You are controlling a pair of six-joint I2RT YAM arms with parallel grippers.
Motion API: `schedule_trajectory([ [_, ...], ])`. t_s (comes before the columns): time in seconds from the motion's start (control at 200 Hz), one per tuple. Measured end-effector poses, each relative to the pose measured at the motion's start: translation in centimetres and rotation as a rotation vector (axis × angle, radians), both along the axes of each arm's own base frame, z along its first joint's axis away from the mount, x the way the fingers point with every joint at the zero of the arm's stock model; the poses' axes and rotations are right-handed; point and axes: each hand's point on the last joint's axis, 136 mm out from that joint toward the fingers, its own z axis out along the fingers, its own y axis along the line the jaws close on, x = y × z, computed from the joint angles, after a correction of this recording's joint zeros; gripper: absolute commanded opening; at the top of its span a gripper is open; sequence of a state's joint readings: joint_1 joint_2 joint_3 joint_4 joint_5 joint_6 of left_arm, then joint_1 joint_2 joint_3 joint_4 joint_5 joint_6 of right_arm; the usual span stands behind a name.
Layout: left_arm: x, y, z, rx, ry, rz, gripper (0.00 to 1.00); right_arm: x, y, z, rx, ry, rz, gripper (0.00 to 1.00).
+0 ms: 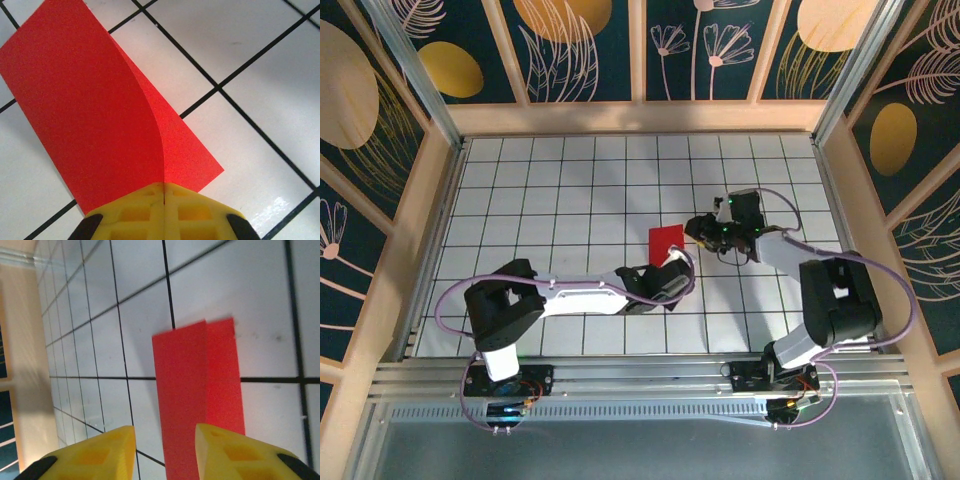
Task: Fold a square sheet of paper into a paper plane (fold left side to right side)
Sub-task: Fold the triangle a second time at the center of the table.
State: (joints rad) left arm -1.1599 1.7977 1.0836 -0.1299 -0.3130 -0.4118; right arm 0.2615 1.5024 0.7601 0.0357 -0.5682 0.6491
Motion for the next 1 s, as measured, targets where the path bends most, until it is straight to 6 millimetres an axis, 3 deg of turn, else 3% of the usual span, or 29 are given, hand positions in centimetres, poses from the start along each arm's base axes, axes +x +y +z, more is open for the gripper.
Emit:
schedule_trajectory([
  [0.075,0.6,0.3,0.2,-0.052,0.042,0.017,0.00,0.0,-1.3,1.2,-0.013,-0.047,-0.024,0.37],
  [0.165,1.3,0.8,0.2,-0.106,0.100,0.037,0.00,-0.9,-2.5,1.7,-0.030,-0.072,-0.033,0.27],
  [0.375,1.6,0.2,0.5,-0.221,0.211,0.030,0.00,-5.7,-2.4,-1.6,-0.024,0.026,0.015,0.00],
  [0.51,1.4,-0.2,0.6,-0.283,0.270,0.030,0.00,-9.5,-0.7,-3.9,-0.005,0.112,0.086,0.00],
  [0.641,1.7,0.1,0.4,-0.319,0.314,0.048,0.00,-11.6,1.2,-5.1,0.016,0.154,0.142,0.00],
  [0.826,1.5,-0.2,0.5,-0.347,0.346,0.045,0.00,-12.7,2.6,-7.0,-0.006,0.207,0.182,0.00],
  [0.996,1.3,-0.4,0.4,-0.356,0.361,0.041,0.00,-11.9,2.5,-7.2,-0.031,0.200,0.162,0.00],
])
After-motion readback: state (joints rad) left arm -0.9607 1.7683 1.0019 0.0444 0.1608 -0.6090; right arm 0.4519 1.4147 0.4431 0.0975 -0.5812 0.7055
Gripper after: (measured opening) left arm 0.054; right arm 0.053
